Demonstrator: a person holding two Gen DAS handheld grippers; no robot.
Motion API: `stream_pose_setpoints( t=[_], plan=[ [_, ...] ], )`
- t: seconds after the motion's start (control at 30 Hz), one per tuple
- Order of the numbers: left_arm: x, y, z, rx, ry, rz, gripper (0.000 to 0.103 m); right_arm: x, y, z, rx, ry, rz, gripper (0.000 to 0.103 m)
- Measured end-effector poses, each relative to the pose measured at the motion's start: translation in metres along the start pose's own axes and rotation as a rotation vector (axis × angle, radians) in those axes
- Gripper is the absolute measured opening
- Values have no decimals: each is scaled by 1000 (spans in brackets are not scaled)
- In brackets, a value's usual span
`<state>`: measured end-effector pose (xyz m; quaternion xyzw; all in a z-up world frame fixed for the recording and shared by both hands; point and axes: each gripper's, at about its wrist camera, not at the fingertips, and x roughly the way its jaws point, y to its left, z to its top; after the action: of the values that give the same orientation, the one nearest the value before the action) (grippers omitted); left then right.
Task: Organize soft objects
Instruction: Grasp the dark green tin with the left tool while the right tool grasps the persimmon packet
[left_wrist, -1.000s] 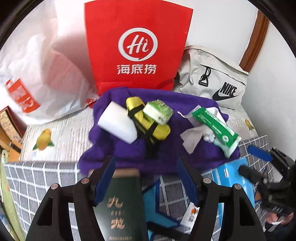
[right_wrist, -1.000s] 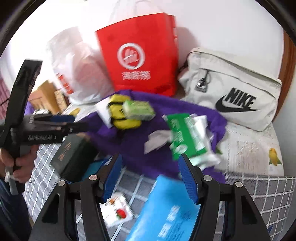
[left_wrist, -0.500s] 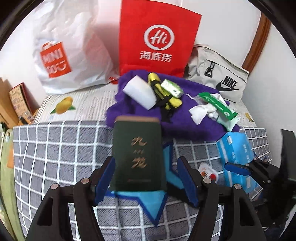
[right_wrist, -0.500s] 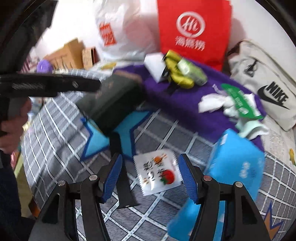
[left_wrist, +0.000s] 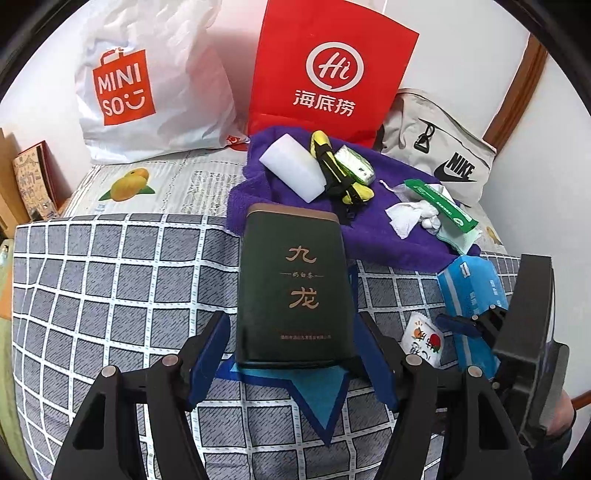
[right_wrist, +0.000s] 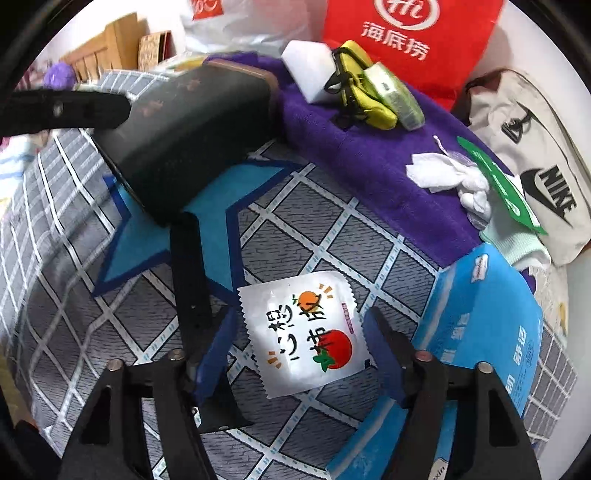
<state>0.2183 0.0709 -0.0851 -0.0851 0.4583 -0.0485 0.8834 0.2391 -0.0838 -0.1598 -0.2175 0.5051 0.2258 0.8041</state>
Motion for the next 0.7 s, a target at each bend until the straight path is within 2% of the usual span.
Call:
stream_pose_setpoints(
  t=[0.13, 0.23, 0.3, 0.33, 0.4, 0.5, 0.7],
  plan=[
    [-3, 1, -1, 3, -13, -21, 67, 2, -5, 0, 11, 5, 22, 75],
    [-6, 5, -4, -5, -20, -27, 67, 3, -6, -1, -4, -9, 29, 69],
    [-7, 8, -6, -8, -20, -25, 67, 0, -7, -1, -2, -12, 29, 43],
    [-8, 10, -7, -11, -21, -23, 67, -2, -10, -1, 13, -4, 38, 9],
    [-11, 13, -10, -21, -24, -23, 67, -1, -18, -3, 75, 10, 118, 6],
    [-14, 15, -15, -26, -24, -18, 67, -3, -17, -7, 67, -9, 109, 0],
    [-18, 14, -25, -26, -15, -2, 67, -16, -13, -20, 78, -58, 123, 0]
  ],
)
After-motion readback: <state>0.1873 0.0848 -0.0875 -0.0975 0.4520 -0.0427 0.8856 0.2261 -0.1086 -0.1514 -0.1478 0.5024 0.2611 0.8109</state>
